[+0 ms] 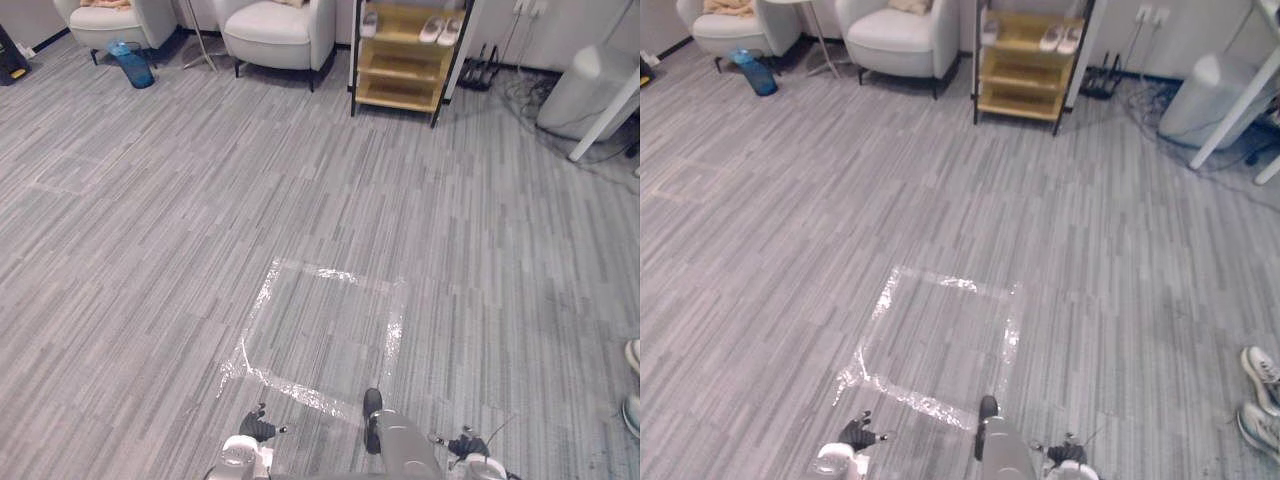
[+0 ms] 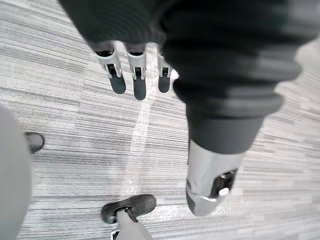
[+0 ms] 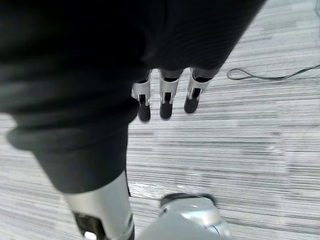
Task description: Pick up cushions and gather them together orderly.
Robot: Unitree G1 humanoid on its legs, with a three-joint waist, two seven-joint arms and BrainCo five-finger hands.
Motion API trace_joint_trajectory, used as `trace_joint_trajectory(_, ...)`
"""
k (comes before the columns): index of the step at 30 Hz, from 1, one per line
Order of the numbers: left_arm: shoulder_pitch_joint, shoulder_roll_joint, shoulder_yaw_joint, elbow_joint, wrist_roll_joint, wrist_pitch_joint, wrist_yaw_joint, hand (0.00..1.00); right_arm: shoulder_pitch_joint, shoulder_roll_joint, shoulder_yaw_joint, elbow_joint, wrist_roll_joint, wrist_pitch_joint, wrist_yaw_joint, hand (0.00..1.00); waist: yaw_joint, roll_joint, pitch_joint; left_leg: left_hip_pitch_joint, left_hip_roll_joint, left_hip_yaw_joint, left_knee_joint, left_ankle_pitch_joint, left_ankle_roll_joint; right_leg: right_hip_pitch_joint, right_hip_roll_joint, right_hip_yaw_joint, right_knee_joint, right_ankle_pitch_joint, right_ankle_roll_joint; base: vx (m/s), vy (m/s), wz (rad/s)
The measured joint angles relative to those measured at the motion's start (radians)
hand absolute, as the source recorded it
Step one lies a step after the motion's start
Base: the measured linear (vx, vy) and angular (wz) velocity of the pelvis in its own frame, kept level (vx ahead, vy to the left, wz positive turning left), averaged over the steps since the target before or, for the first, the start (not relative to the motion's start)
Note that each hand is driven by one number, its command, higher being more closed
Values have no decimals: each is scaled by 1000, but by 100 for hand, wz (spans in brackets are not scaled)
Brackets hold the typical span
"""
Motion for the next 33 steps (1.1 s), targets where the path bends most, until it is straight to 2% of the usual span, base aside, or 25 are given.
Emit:
trace_joint_trajectory(1,-2,-14,37,-9,3,1,0,0,13,6,-8,-8,7,1,-2,0,-11,0,1,-89,24,-8,226,54,-58,53,4,-19,-12,-34,-8,456,-277,41)
trace_joint_trajectory(2,-1,-26,54,-23,3,1,-2,0,20,14,-3,-28,10,1,-3,0,-9,2,5,-161,52,-3,401,97,-74,100,14,-24,-30,-50,-20,441,-225,26)
trace_joint_trajectory(3,2,-33,55,-51,3,-1,-3,0,38,14,-2,-47,11,-2,-7,0,6,5,10,-244,102,32,599,84,-65,169,36,-28,-62,-63,-38,435,-168,-7)
trace_joint_trajectory(5,1,-31,49,-74,2,-1,-3,0,35,23,11,-58,31,-2,-10,0,17,-7,13,-340,131,96,683,32,-33,281,46,-26,-132,-75,-49,416,-124,-16)
trace_joint_trajectory(6,1,-33,48,-80,0,-1,-3,0,34,34,12,-74,35,-3,-10,0,17,-16,14,-372,128,130,635,9,-17,320,41,-23,-170,-74,-48,339,-85,-11)
trace_joint_trajectory(7,0,-34,41,-91,-4,-4,-4,0,28,47,11,-80,42,-6,-10,0,22,-24,15,-415,110,168,504,-9,-7,365,29,-13,-212,-76,-38,398,-57,-17)
trace_joint_trajectory(10,-2,-38,38,-97,-4,-15,-4,0,15,59,10,-75,50,-6,-10,0,34,-26,16,-448,26,131,135,23,-12,421,-2,16,-246,-95,-7,371,49,-26)
trace_joint_trajectory(11,-1,-38,29,-98,-5,-20,-3,0,16,54,12,-65,49,-6,-9,0,46,-22,14,-438,-12,79,-51,87,-29,436,-10,37,-263,-108,13,464,176,-45)
trace_joint_trajectory(12,-1,-38,26,-97,-6,-21,-3,0,14,52,15,-49,48,-4,-10,0,56,-11,11,-436,-15,58,-134,145,-44,451,-4,54,-274,-119,31,474,231,-64)
trace_joint_trajectory(13,-3,-33,13,-94,-6,-21,-3,0,11,52,22,-29,47,1,-10,0,69,-12,9,-423,-13,52,-136,247,-34,469,-3,81,-277,-136,54,435,223,-55)
trace_joint_trajectory(14,-7,-14,8,-92,-6,-21,-4,0,-2,59,34,-22,47,2,-9,0,68,-34,4,-422,-39,61,-107,250,0,482,-28,104,-279,-151,75,364,166,-39)
trace_joint_trajectory(16,-25,12,8,-73,-6,-20,-6,0,-1,58,43,-6,37,1,-7,0,63,-71,4,-437,-66,85,-38,173,34,491,-66,122,-264,-155,85,421,170,-20)
trace_joint_trajectory(17,-31,17,8,-63,-6,-19,-6,0,-5,53,46,7,29,2,-7,0,66,-74,3,-435,-71,92,-11,143,38,486,-74,132,-235,-155,85,473,224,-25)
trace_joint_trajectory(19,-31,24,6,-44,-6,-18,-8,0,-2,54,50,5,28,4,1,0,65,-73,1,-373,-85,117,-13,88,56,404,-90,177,8,-154,105,374,207,-25)
trace_joint_trajectory(21,-31,46,-25,-26,-6,-11,-15,0,-6,54,50,1,27,-1,12,0,62,-78,-1,-298,-104,137,-46,64,76,300,-106,199,273,-145,186,385,144,-16)
trace_joint_trajectory(22,-26,61,-41,-13,-6,-7,-17,0,-10,53,49,1,27,-1,14,0,62,-79,-1,-248,-114,138,-73,55,82,259,-113,174,373,-170,190,397,91,0)
trace_joint_trajectory(24,-18,73,-46,-6,-19,2,-14,0,-16,51,52,3,26,-1,15,0,55,-71,-5,-168,-119,134,-131,54,84,208,-125,72,408,-210,141,409,20,12)
trace_joint_trajectory(25,-17,75,-46,-6,-24,2,-14,0,-24,49,52,3,26,-1,16,0,55,-67,-5,-129,-109,128,-158,54,84,183,-117,7,365,-229,109,395,-24,12)
trace_joint_trajectory(27,-9,75,-46,-6,-25,3,-14,0,-30,46,52,1,27,-2,16,0,49,-45,-4,-99,-78,120,-172,54,84,134,-80,-67,219,-234,78,346,-87,18)
trace_joint_trajectory(28,0,78,-48,-7,-25,3,-15,0,-37,45,53,0,27,-4,16,0,47,-44,-3,-85,-73,109,-174,52,81,119,-63,-92,96,-192,68,331,-119,28)
trace_joint_trajectory(29,3,82,-48,-7,-26,2,-15,0,-34,45,53,1,25,-3,14,0,44,-63,-9,-75,-83,105,-174,47,73,121,-59,-93,-13,-97,44,342,-134,39)
trace_joint_trajectory(30,0,84,-43,1,-25,3,-15,0,-23,42,50,8,28,-2,17,0,41,-84,-13,-62,-104,81,-171,23,38,108,-66,-69,-34,-15,15,282,-124,25)
trace_joint_trajectory(31,0,69,-44,6,-25,3,-15,0,-23,21,46,10,25,-2,12,0,40,-64,-17,-51,-85,72,-173,15,27,103,-52,-73,-5,-19,10,417,-207,15)
trace_joint_trajectory(32,3,50,-43,10,-23,1,-16,0,-15,12,42,10,26,-2,9,0,39,-42,-32,-47,-65,58,-159,12,21,109,-38,-71,-3,-57,10,338,-182,3)
trace_joint_trajectory(33,-1,45,-37,11,-22,1,-18,0,-13,12,33,9,27,-3,8,0,39,-36,-28,-71,-59,56,-94,-7,-8,128,-36,-73,-19,-85,5,367,-228,13)
